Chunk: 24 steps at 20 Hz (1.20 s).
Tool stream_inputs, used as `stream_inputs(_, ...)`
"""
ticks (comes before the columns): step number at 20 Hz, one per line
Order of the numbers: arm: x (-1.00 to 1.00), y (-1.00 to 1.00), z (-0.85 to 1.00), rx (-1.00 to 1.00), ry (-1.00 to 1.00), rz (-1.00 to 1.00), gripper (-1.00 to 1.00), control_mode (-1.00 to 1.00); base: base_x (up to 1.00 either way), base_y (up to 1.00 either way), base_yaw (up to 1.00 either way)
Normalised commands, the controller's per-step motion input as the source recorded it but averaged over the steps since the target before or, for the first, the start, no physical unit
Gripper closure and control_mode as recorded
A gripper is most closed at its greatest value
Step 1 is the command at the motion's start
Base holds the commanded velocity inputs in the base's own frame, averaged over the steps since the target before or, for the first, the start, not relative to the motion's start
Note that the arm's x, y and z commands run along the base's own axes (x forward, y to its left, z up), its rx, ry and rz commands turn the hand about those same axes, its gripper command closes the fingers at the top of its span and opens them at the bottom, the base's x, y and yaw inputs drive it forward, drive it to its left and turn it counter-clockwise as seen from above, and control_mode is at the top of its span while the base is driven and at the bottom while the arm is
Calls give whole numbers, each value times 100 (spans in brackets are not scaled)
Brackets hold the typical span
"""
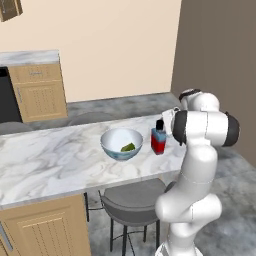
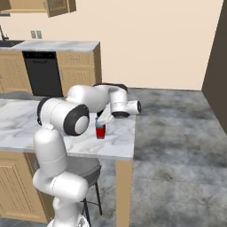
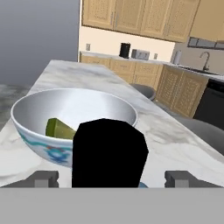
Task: There is a bowl on the dining counter. Grab a lemon wedge from the fridge and place it in the bowl. Then get the liquor bottle and glass cup from the cabinet and place them next to the bowl.
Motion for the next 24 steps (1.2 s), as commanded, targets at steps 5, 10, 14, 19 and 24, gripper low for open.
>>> stream_inputs(5,-5,-2,32,0,-2,0,-100,-100,0,0,0)
stream_inputs(10,-1,-7,50,0,0,0,-100,-100,0,0,0)
stream_inputs(14,-37,-1,60,0,-2,0,-100,-100,0,0,0)
stream_inputs(19,-65,5,71,0,-4,-1,-100,-100,0,0,0)
stream_inputs(24,-70,14,76,0,0,-8,-100,-100,0,0,0)
